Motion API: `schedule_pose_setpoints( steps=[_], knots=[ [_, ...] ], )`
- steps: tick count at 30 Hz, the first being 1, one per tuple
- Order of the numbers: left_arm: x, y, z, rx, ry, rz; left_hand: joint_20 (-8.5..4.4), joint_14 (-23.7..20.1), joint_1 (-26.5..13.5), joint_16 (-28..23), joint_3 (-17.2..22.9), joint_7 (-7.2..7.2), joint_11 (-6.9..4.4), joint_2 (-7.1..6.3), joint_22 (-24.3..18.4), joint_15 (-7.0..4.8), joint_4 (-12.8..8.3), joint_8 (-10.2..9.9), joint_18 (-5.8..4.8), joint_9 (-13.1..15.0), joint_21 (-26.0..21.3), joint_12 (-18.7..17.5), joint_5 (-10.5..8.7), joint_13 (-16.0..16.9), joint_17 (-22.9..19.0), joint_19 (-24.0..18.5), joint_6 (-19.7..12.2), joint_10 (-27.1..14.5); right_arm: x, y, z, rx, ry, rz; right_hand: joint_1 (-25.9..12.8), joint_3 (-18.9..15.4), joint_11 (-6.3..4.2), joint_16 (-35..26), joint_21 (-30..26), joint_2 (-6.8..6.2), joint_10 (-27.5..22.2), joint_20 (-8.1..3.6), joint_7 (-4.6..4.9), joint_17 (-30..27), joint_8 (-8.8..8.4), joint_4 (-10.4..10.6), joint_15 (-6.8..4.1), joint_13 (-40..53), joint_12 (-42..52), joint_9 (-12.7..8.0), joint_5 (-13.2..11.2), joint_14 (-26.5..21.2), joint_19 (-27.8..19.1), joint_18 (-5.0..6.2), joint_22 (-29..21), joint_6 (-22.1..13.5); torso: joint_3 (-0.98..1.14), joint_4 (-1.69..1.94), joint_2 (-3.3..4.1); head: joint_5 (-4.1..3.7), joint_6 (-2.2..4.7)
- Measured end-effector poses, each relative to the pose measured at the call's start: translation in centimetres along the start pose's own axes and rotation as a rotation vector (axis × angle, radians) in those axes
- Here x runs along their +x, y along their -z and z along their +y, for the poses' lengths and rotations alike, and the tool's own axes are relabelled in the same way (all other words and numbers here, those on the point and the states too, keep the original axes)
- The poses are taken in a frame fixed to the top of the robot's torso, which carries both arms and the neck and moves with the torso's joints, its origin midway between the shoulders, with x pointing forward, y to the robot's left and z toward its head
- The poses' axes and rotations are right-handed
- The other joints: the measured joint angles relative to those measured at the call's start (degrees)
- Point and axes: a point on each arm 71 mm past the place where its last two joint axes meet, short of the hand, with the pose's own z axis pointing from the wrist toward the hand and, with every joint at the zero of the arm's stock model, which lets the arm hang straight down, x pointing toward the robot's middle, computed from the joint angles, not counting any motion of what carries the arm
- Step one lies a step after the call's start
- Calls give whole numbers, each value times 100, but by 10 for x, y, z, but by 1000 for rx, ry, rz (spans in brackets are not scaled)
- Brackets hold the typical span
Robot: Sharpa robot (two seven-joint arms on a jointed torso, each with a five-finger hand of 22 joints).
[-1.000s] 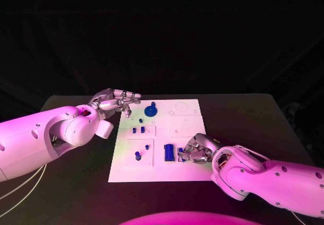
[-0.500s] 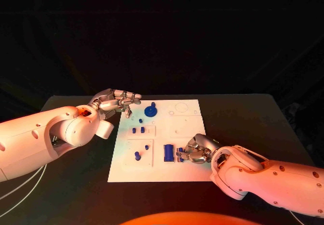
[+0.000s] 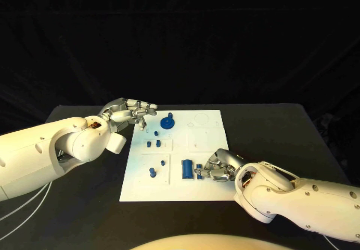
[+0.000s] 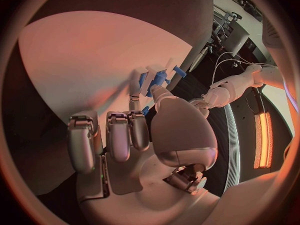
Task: Assemble the parts on the task board
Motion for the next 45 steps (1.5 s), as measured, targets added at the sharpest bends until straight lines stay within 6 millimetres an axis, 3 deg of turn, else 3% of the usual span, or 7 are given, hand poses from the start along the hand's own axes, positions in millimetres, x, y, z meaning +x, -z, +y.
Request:
schedule_pose_setpoints(
  steps=[13,20,24,28,31,38,45],
  knots=[
    [0,0,0,-3,-1,2,0,0,0,0,0,1,0,0,-11,0,0,0,0,0,0,0,0,0,0,0,-41,0,-4,4,-3,-18,15,-19,375,-68,-8,0,0,98,8,-21,-10,0,64,-202,0,0,-26,36,-311,0,21,0,-1,-112,2,0,-2,4,-8],
    [-1,-1,1,-3,-1,0,0,-19,0,0,0,1,0,0,-20,19,0,0,0,1,-34,1,0,0,0,0,-41,0,-25,5,-11,-71,-16,-62,700,-131,165,0,-196,144,13,24,237,0,-277,-315,102,0,-605,-144,-354,-5,4,0,-1,-651,-5,-8,-25,-5,41],
    [-1,-3,2,-2,0,-5,0,-19,-32,0,0,1,0,32,-24,20,0,0,0,-5,-34,21,0,0,-7,0,-41,0,-51,-4,-15,-121,-108,-84,1072,-105,328,0,-2020,226,-687,210,409,0,-520,-464,232,-40,-2200,-296,-354,0,-129,292,1,-858,-26,-24,-60,-25,85],
    [0,-6,8,-3,13,-11,20,-71,-38,0,-5,1,21,38,-144,15,5,0,5,-13,-162,23,0,0,-26,-69,-41,-21,-80,-21,-25,-140,-256,-103,1400,-50,493,-25,-5897,304,-2172,340,567,0,-722,-533,363,-1635,-5120,-443,-400,7,-1484,898,-974,-1057,-63,-40,-129,-56,148],
    [0,-11,11,5,36,-29,50,-380,-85,-160,-31,1,33,52,-472,41,31,34,102,-26,-545,56,0,-10,-128,-392,-41,-75,-98,-38,-33,-144,-373,-120,1576,67,640,-432,-7171,285,-2504,513,653,-1,-881,-481,531,-2764,-6208,-607,-535,-8,-2089,899,-1818,-1186,-108,-47,-206,-75,236],
    [-11,-25,15,58,116,-122,368,-1593,-300,-1999,-128,91,267,34,-1320,373,177,24,104,-131,-2046,-105,0,-297,-1108,-1684,-309,-352,-126,-78,-43,-171,-578,-161,1752,304,822,-1623,-8598,225,-2418,961,785,-1019,-1292,-381,889,-5113,-7612,-1152,-852,-994,-2807,897,-3649,-1149,-227,-87,-424,-96,575],
    [-22,-38,16,114,167,-216,1044,-2115,-502,-4229,-1151,41,505,162,-2786,853,456,-213,-43,-189,-4112,-821,0,-526,-2174,-2599,-698,-630,-145,-100,-47,-201,-711,-205,1695,164,1032,-1713,-8614,281,-2544,1287,741,-1271,-1313,-521,1025,-6345,-8096,-1767,-889,-1252,-3315,896,-4927,-1395,-270,-114,-583,-73,795]
  ],
)
